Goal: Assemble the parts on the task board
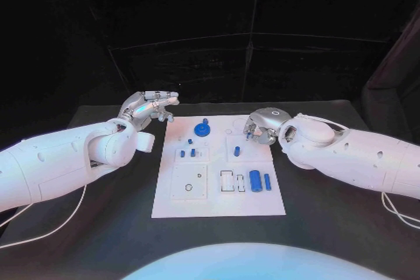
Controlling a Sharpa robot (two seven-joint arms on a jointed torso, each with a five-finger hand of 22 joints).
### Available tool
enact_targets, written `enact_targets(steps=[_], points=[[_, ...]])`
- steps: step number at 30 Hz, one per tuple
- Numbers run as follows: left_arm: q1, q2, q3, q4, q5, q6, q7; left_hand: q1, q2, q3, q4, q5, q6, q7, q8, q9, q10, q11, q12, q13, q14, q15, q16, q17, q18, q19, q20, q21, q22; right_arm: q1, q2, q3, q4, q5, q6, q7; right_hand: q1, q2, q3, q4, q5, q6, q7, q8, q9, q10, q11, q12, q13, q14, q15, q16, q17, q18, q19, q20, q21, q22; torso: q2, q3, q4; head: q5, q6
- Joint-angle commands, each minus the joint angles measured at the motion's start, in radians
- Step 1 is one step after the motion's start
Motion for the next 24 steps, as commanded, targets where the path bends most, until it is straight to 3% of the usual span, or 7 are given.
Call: enact_targets(steps=[1,5,9,13,19,24], points=[[0.002,-0.001,0.001,0.004,0.004,0.007,0.001,0.01,-0.001,-0.001,-0.006,-0.001,-0.002,0.006,0.002,-0.001,-0.006,0.0,0.003,-0.001,-0.007,-0.001,-0.005,-0.001,0.013,0.0,-0.002,-0.005,-0.001,0.003,-0.019,0.001,0.03,0.011,-0.06,0.015,-0.013,0.0,0.008,0.0,0.003,0.007,0.0,-0.004,-0.001,0.01,0.0,-0.005,0.001,0.033,-0.005,0.004,0.001,-0.009,0.007,0.0,0.005,0.001,-0.001,-0.0003,-0.001,0.001,0.003],[0.002,-0.003,0.001,0.006,0.004,0.005,0.0,0.011,-0.001,-0.001,-0.007,-0.001,-0.002,0.006,0.002,-0.001,-0.007,0.0,0.003,-0.001,-0.007,0.0,-0.005,-0.002,0.013,0.0,-0.002,-0.005,-0.002,0.004,-0.058,0.002,0.098,0.043,-0.087,0.05,-0.015,0.0,0.013,-0.005,0.005,0.009,-0.001,-0.004,0.0,0.012,-0.001,-0.005,0.002,0.034,-0.006,0.009,0.006,-0.01,0.009,-0.001,0.009,0.009,-0.001,-0.001,0.0014,0.008,0.009],[0.002,-0.003,0.001,0.007,0.004,0.0,-0.002,0.011,-0.004,-0.002,-0.009,-0.001,-0.014,0.013,-0.003,-0.003,-0.015,0.005,0.004,-0.003,-0.01,0.003,-0.006,-0.008,0.012,0.0,0.0,-0.007,-0.004,0.005,-0.074,0.003,0.164,0.076,-0.109,0.093,-0.018,-0.002,0.017,-0.008,0.007,0.011,-0.001,-0.003,0.0,0.015,-0.002,-0.006,0.002,0.035,-0.006,0.013,0.01,-0.011,0.011,-0.001,0.015,0.017,-0.001,-0.0007,-0.0008,0.017,0.014],[0.002,-0.001,0.001,0.009,0.004,-0.001,-0.002,0.011,-0.004,-0.003,-0.009,-0.001,-0.016,0.015,-0.004,-0.003,-0.017,0.006,0.004,-0.003,-0.011,0.004,-0.007,-0.011,0.012,0.0,0.001,-0.007,-0.005,0.005,-0.069,0.003,0.22,0.091,-0.118,0.118,-0.018,-0.002,0.017,-0.008,0.007,0.011,-0.001,-0.003,0.0,0.016,-0.002,-0.006,0.002,0.035,-0.006,0.013,0.01,-0.012,0.012,-0.001,0.016,0.018,0.002,0.0021,-0.0007,0.026,0.015],[0.002,0.003,0.001,0.013,0.004,0.0,0.0,0.011,-0.004,-0.003,-0.01,-0.001,-0.017,0.015,-0.004,-0.003,-0.017,0.007,0.005,-0.003,-0.012,0.004,-0.008,-0.012,0.012,0.0,0.001,-0.007,-0.005,0.005,-0.023,0.003,0.23,0.098,-0.107,0.139,-0.02,-0.003,0.018,-0.009,0.007,0.012,-0.001,-0.003,0.0,0.017,-0.002,-0.006,0.002,0.036,-0.006,0.016,0.012,-0.012,0.012,-0.002,0.016,0.019,-0.002,-0.0023,0.0021,0.046,0.002],[0.002,0.009,0.001,0.014,0.004,-0.001,0.001,0.011,-0.004,-0.003,-0.01,-0.001,-0.017,0.015,-0.004,-0.003,-0.017,0.007,0.005,-0.003,-0.012,0.004,-0.008,-0.012,0.012,0.0,0.001,-0.007,-0.005,-0.009,0.04,0.002,0.201,0.082,-0.055,0.147,-0.02,-0.003,0.019,-0.01,0.007,0.012,-0.001,-0.003,0.0,0.017,-0.002,-0.006,0.002,0.036,-0.007,0.016,0.012,-0.012,0.012,-0.002,0.017,0.019,0.001,-0.0001,0.0044,0.076,-0.008]])
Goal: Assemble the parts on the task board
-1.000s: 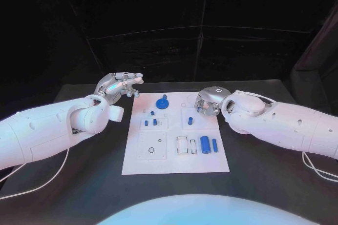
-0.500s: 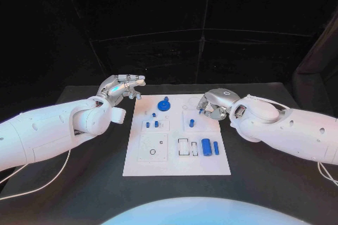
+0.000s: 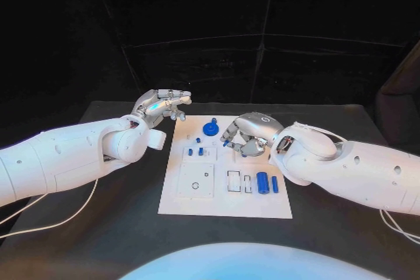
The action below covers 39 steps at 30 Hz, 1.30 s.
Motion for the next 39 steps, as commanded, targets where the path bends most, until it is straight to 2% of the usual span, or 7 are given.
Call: enact_targets(steps=[1,6,12,13,17,24,39], points=[[0.002,0.006,0.001,0.002,0.003,0.002,0.005,0.007,0.0,0.0,-0.007,-0.001,-0.004,0.003,-0.004,-0.001,-0.008,-0.002,0.005,-0.001,-0.008,0.0,-0.004,-0.001,0.012,0.0,0.001,-0.004,-0.001,-0.015,0.036,0.0,-0.021,-0.005,0.044,0.035,-0.008,0.001,0.006,-0.003,0.002,0.006,0.0,-0.003,0.0,0.006,0.002,-0.006,0.0,0.036,-0.007,0.005,0.002,-0.012,0.008,0.002,0.007,0.002,0.001,0.0011,-0.0007,0.027,-0.008],[0.002,0.012,0.001,0.003,0.003,0.003,0.003,0.007,0.0,0.0,-0.007,-0.001,-0.005,0.003,-0.004,-0.001,-0.009,-0.002,0.005,-0.001,-0.008,0.001,-0.004,-0.001,0.012,0.0,0.001,-0.004,-0.002,-0.047,0.089,-0.001,-0.059,-0.033,0.092,0.025,-0.01,0.0,0.006,-0.003,0.002,0.006,0.0,-0.003,0.0,0.006,0.002,-0.007,0.0,0.036,-0.006,0.006,0.003,-0.012,0.008,0.002,0.007,0.002,0.002,0.0005,-0.0014,0.046,-0.015],[0.002,0.021,0.001,0.003,0.003,0.005,0.001,0.007,-0.001,-0.001,-0.008,-0.001,-0.005,0.004,-0.004,0.0,-0.009,-0.002,0.006,-0.001,-0.009,0.001,-0.004,-0.002,0.012,0.0,0.002,-0.004,-0.002,-0.074,0.133,-0.001,-0.092,-0.069,0.109,0.005,-0.01,0.001,0.008,-0.004,0.003,0.005,0.001,-0.003,0.0,0.006,0.002,-0.007,0.0,0.036,-0.006,0.004,0.0,-0.011,0.007,0.001,0.006,0.0,0.003,-0.0002,0.0016,0.061,-0.018],[0.002,0.022,0.001,0.003,0.003,0.005,0.001,0.007,-0.001,-0.001,-0.008,-0.001,-0.005,0.004,-0.004,0.0,-0.009,-0.002,0.006,-0.001,-0.009,0.001,-0.004,-0.002,0.012,0.0,0.002,-0.004,-0.002,-0.076,0.138,-0.001,-0.095,-0.073,0.11,0.002,-0.01,0.001,0.008,-0.004,0.003,0.005,0.001,-0.003,0.0,0.006,0.002,-0.007,0.0,0.036,-0.006,0.004,0.0,-0.011,0.007,0.001,0.006,0.0,0.002,0.0001,-0.0003,0.067,-0.022],[0.002,0.025,0.001,0.002,0.003,0.004,-0.002,0.007,-0.001,-0.001,-0.008,-0.001,-0.005,0.004,-0.003,0.0,-0.009,-0.001,0.006,-0.001,-0.009,0.001,-0.004,-0.002,0.012,0.0,0.002,-0.004,-0.002,-0.081,0.153,-0.001,-0.105,-0.087,0.125,-0.01,-0.011,0.001,0.008,-0.005,0.003,0.005,0.001,-0.004,0.0,0.006,0.003,-0.008,0.0,0.036,-0.006,0.004,0.0,-0.011,0.007,0.001,0.005,-0.001,0.001,0.0,0.0009,0.072,-0.031],[0.003,0.028,0.001,0.001,0.003,0.004,-0.004,0.007,-0.001,-0.001,-0.008,-0.001,-0.005,0.004,-0.003,0.0,-0.01,-0.001,0.006,-0.001,-0.009,0.001,-0.004,-0.003,0.012,0.0,0.002,-0.004,-0.002,-0.086,0.168,-0.001,-0.112,-0.098,0.154,-0.02,-0.013,-0.001,0.008,-0.006,0.003,0.004,0.002,-0.004,0.0,0.006,0.003,-0.008,0.0,0.036,-0.006,0.006,0.0,-0.011,0.007,0.001,0.006,-0.001,0.002,0.0003,-0.0029,0.082,-0.042],[0.003,0.031,0.001,0.0,0.003,0.003,-0.003,0.007,-0.001,-0.001,-0.008,-0.001,-0.005,0.004,-0.003,0.0,-0.01,-0.001,0.006,-0.001,-0.009,0.001,-0.004,-0.003,0.012,0.0,0.002,-0.004,-0.002,-0.093,0.178,-0.001,-0.113,-0.109,0.195,-0.027,-0.016,-0.002,0.007,-0.007,0.003,0.004,0.002,-0.004,0.0,0.007,0.003,-0.009,0.0,0.036,-0.006,0.006,0.0,-0.011,0.007,0.001,0.006,-0.001,0.001,0.0013,-0.0028,0.086,-0.05]])
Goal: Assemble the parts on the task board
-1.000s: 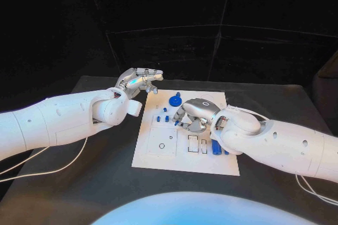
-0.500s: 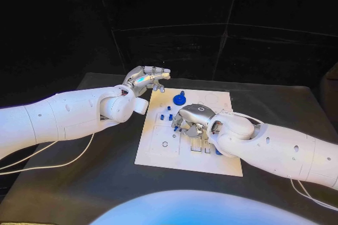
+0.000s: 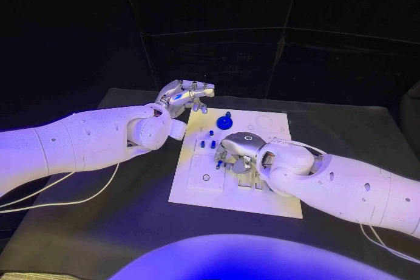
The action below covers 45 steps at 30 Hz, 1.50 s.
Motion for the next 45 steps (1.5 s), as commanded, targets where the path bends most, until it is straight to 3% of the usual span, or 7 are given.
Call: enact_targets(steps=[1,26,45], points=[[0.002,0.002,0.001,0.0,0.003,0.002,0.004,0.007,0.0,-0.001,-0.008,-0.001,-0.005,0.004,-0.003,0.0,-0.007,0.003,0.007,-0.001,-0.006,-0.002,-0.004,0.0,0.012,0.0,0.002,-0.005,-0.001,0.0,0.004,0.0,-0.002,-0.014,0.028,-0.005,-0.012,0.002,0.002,-0.002,0.003,0.005,0.002,-0.004,0.0,0.007,0.003,-0.005,0.0,0.036,-0.006,0.006,0.0,-0.011,0.007,0.001,0.002,0.0,0.0,0.0008,-0.0007,0.0,-0.004],[0.002,0.004,0.001,-0.002,0.003,0.007,0.0,0.008,0.001,-0.001,-0.009,-0.001,-0.002,0.003,0.001,0.001,-0.008,0.003,0.01,-0.001,-0.007,-0.001,-0.003,-0.002,0.012,0.0,0.003,-0.006,-0.003,-0.006,0.023,-0.001,-0.016,-0.027,0.065,-0.015,-0.026,-0.009,-0.004,-0.009,0.005,0.004,0.002,-0.005,0.0,0.008,0.003,-0.009,0.001,0.035,-0.006,0.006,-0.004,-0.011,0.004,0.001,0.001,-0.003,0.0,0.0002,0.0,0.005,-0.006],[0.002,0.004,0.001,-0.003,0.003,0.01,-0.004,0.008,0.001,-0.001,-0.009,-0.001,-0.002,0.003,0.001,0.001,-0.008,0.003,0.01,-0.001,-0.007,-0.001,-0.003,-0.002,0.012,0.0,0.003,-0.006,-0.003,-0.009,0.021,-0.001,-0.012,-0.031,-0.003,0.0,-0.028,-0.004,0.0,-0.024,0.031,0.009,0.0,-0.004,0.001,0.015,0.001,-0.01,0.002,0.035,-0.007,0.013,0.0,-0.011,0.005,-0.001,0.006,0.003,0.0,0.0,0.0,0.008,-0.006]])
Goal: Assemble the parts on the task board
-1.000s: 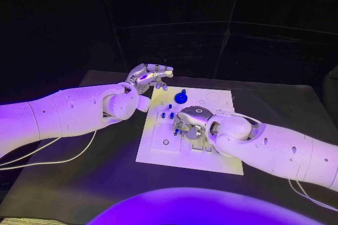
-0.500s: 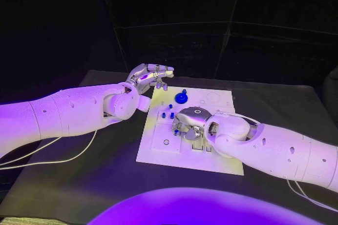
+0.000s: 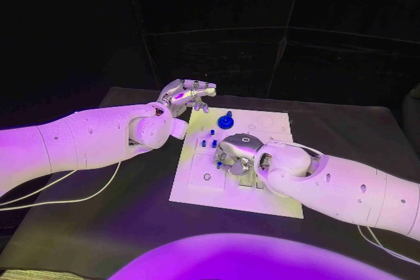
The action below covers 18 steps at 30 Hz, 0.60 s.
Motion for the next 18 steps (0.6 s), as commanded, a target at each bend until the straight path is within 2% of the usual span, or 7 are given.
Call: enact_targets(steps=[1,10,18], points=[[0.002,0.001,0.001,0.0,0.003,0.01,0.0,0.008,0.001,0.002,-0.007,-0.001,-0.002,0.003,0.001,0.001,-0.006,-0.001,0.007,-0.001,-0.008,-0.001,-0.004,-0.003,0.012,0.0,0.003,-0.006,-0.002,0.0,0.0,-0.001,0.001,-0.009,-0.025,0.006,-0.008,0.0,0.001,-0.005,0.007,0.008,-0.001,-0.002,0.001,0.008,0.001,-0.006,0.001,0.035,-0.007,0.004,0.001,-0.011,0.005,-0.001,0.006,0.001,0.001,0.0002,0.0002,-0.001,0.0],[0.002,0.002,0.001,0.001,0.003,0.012,-0.002,0.008,0.001,0.001,-0.007,-0.001,-0.002,0.003,0.001,0.001,-0.007,-0.001,0.007,-0.001,-0.008,-0.001,-0.004,-0.004,0.012,0.0,0.003,-0.006,-0.002,-0.001,0.004,-0.001,0.0,-0.011,-0.026,0.005,-0.008,0.0,0.001,-0.005,0.007,0.008,-0.001,-0.002,0.001,0.008,0.001,-0.006,0.001,0.035,-0.007,0.004,0.001,-0.011,0.005,-0.001,0.006,0.001,0.0,-0.0005,0.0013,0.002,0.0],[0.002,0.002,0.001,0.0,0.003,0.014,-0.004,0.008,0.0,0.001,-0.007,-0.001,-0.002,0.003,0.002,0.001,-0.008,0.0,0.007,-0.001,-0.009,-0.001,-0.005,-0.005,0.012,-0.001,0.003,-0.006,-0.002,-0.001,0.007,-0.001,-0.001,-0.011,-0.013,0.003,-0.009,-0.001,0.001,-0.007,0.009,0.008,-0.001,-0.002,0.001,0.008,0.001,-0.007,0.001,0.035,-0.007,0.004,0.0,-0.011,0.004,-0.001,0.006,0.001,-0.001,-0.0002,-0.0003,0.003,0.0]])
